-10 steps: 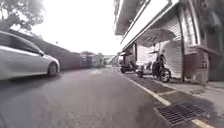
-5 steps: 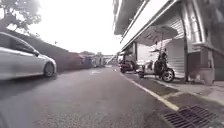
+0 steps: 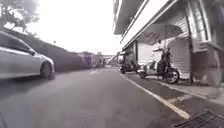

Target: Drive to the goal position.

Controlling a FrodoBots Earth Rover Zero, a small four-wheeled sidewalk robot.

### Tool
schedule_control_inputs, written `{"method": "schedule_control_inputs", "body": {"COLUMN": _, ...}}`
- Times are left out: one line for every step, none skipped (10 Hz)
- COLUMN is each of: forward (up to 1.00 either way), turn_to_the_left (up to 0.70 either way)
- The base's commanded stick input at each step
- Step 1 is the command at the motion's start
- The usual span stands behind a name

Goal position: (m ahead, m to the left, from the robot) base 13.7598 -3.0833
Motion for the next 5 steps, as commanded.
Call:
{"method": "schedule_control_inputs", "body": {"forward": 0.45, "turn_to_the_left": 0.0}}
{"method": "schedule_control_inputs", "body": {"forward": 0.45, "turn_to_the_left": 0.0}}
{"method": "schedule_control_inputs", "body": {"forward": 0.45, "turn_to_the_left": 0.0}}
{"method": "schedule_control_inputs", "body": {"forward": 0.45, "turn_to_the_left": 0.0}}
{"method": "schedule_control_inputs", "body": {"forward": 0.45, "turn_to_the_left": 0.0}}
